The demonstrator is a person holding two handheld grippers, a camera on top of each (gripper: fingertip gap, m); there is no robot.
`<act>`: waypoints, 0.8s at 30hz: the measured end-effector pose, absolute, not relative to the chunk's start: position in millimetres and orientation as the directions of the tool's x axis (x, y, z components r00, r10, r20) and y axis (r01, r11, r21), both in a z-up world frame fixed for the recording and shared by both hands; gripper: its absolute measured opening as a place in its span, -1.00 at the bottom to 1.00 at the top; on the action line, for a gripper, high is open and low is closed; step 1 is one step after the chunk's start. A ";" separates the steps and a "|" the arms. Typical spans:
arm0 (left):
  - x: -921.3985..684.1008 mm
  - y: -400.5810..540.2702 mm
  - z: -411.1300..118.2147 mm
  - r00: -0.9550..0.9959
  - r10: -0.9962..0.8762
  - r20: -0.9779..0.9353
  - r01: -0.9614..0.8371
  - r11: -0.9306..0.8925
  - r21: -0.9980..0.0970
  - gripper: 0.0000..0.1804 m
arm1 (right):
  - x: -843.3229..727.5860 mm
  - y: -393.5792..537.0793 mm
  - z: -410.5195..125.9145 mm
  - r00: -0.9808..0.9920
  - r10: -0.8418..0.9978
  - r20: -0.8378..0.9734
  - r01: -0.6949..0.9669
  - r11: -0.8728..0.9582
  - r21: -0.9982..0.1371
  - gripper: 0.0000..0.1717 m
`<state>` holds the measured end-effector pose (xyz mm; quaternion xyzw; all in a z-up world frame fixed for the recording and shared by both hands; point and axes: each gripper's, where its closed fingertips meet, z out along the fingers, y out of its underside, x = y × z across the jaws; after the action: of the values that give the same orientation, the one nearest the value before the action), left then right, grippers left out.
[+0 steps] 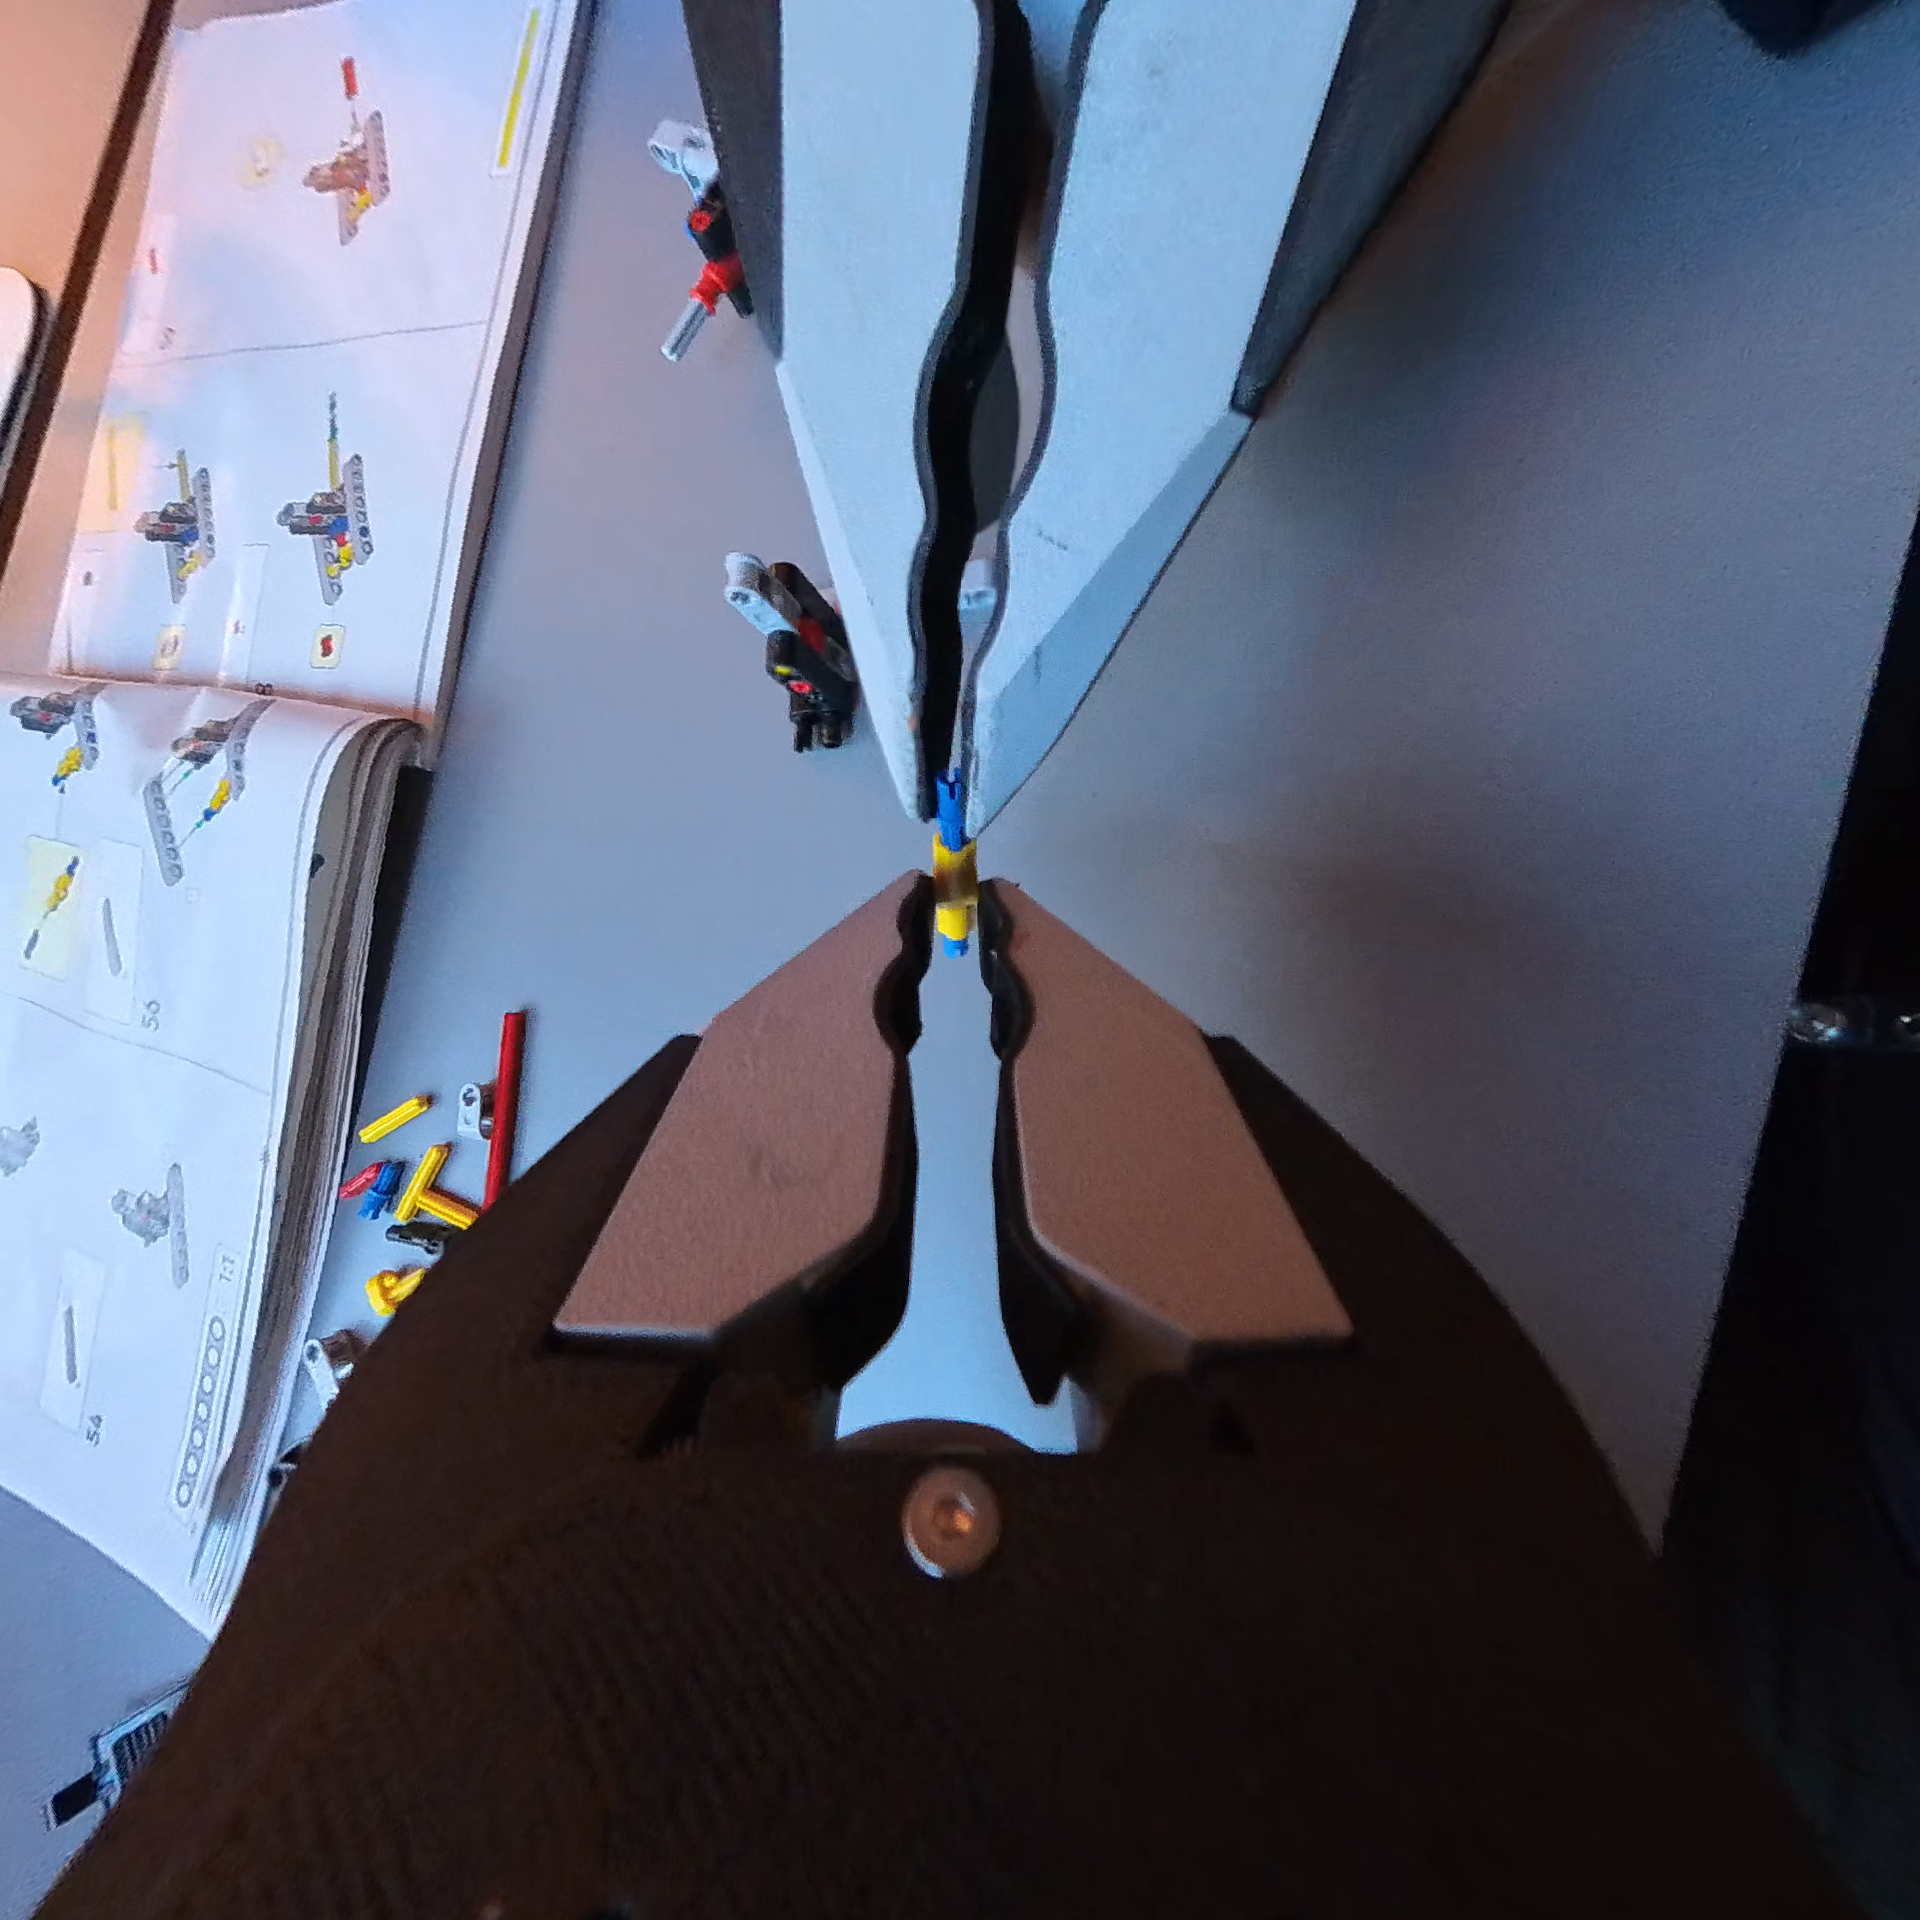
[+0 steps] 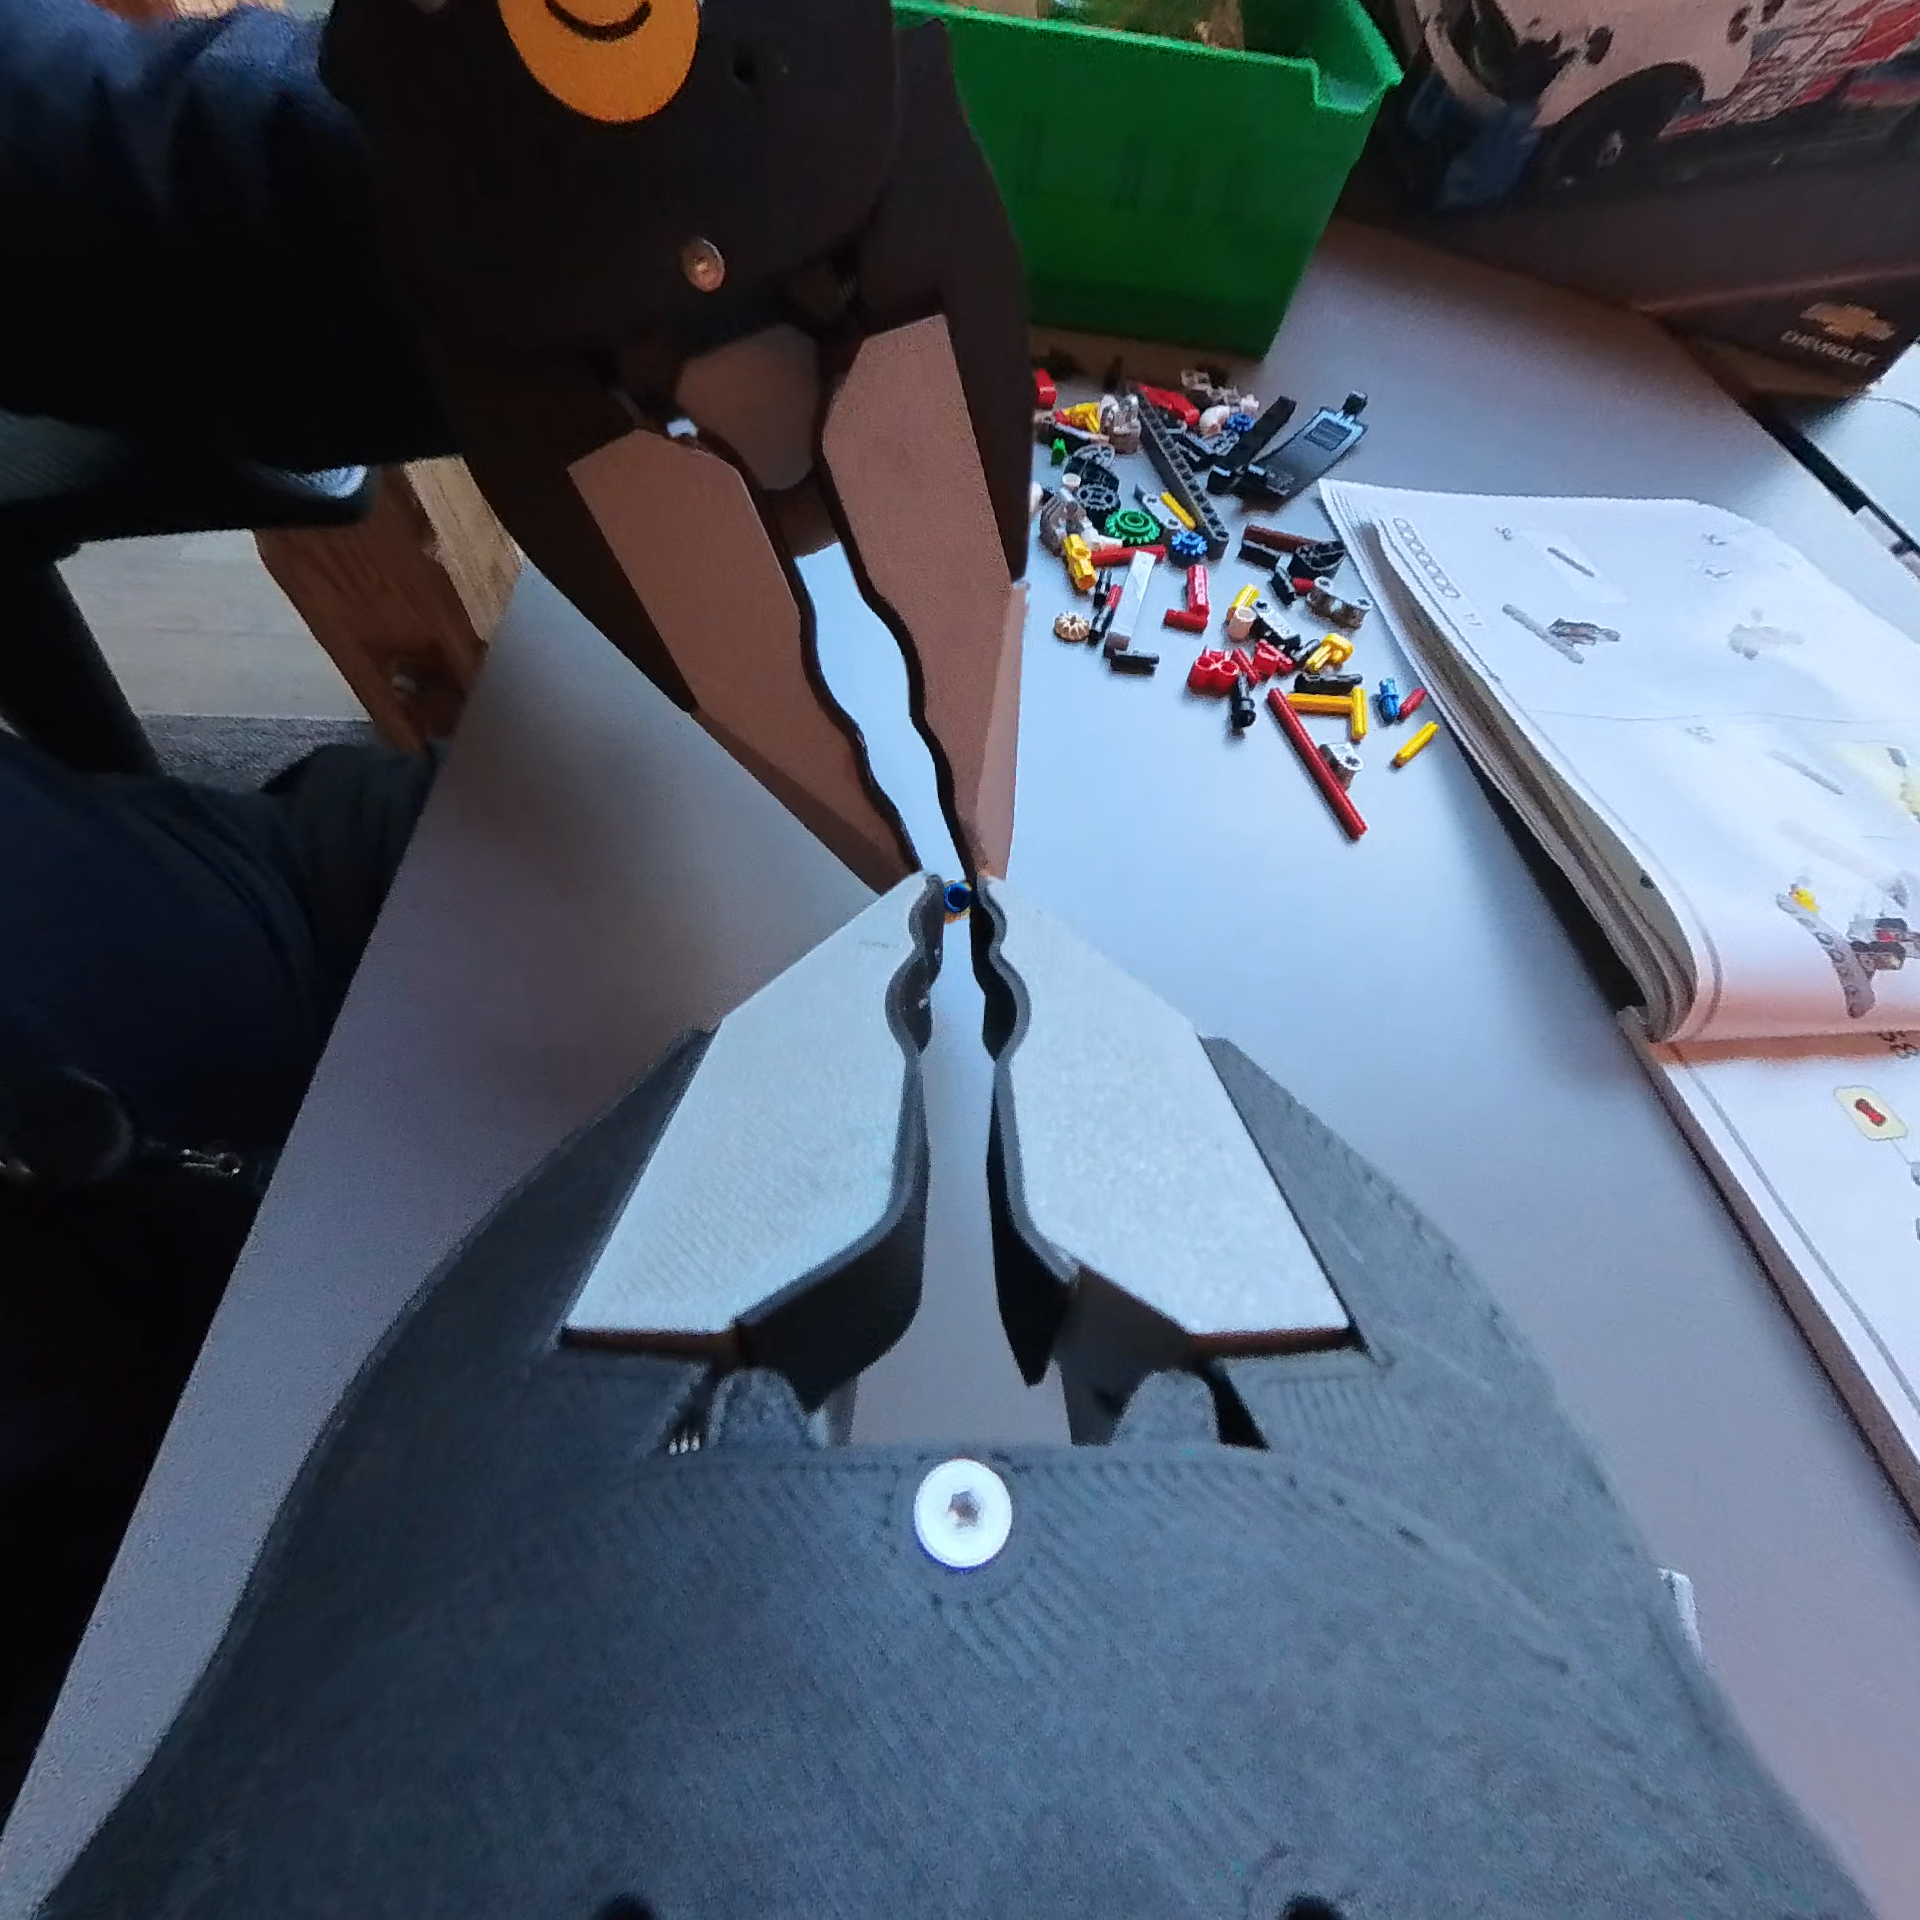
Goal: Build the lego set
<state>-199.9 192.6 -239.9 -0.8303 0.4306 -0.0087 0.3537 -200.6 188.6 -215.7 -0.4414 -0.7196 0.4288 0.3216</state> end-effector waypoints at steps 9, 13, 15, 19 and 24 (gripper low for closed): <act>-204.4 185.8 -272.7 0.636 -0.754 -0.166 -0.661 -0.421 -0.622 -0.94 | -196.6 188.6 -265.0 -0.412 0.911 -0.008 0.584 0.257 -0.770 -0.99; -204.8 183.9 -272.9 0.627 -0.769 -0.125 -0.647 -0.425 -0.633 -0.94 | -197.4 189.0 -263.8 -0.413 0.910 0.043 0.563 0.292 -0.773 -0.98; -205.3 181.7 -273.2 0.612 -0.782 -0.119 -0.667 -0.428 -0.610 -0.94 | -197.9 187.5 -260.6 -0.421 0.905 0.061 0.542 0.304 -0.783 -0.98; -204.3 181.4 -273.8 0.600 -0.798 -0.052 -0.674 -0.470 -0.569 -0.94 | -196.1 187.7 -267.9 -0.429 0.899 0.087 0.564 0.341 -0.752 -1.00; -201.7 182.7 -273.5 0.588 -0.808 0.052 -0.635 -0.500 -0.589 -0.94 | -193.3 188.1 -272.6 -0.427 0.902 0.061 0.591 0.330 -0.736 -0.99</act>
<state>-201.7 182.7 -273.5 -0.8506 0.4240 -0.1626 0.2651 -193.3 188.1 -272.6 -0.4786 -0.7796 0.3255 0.2392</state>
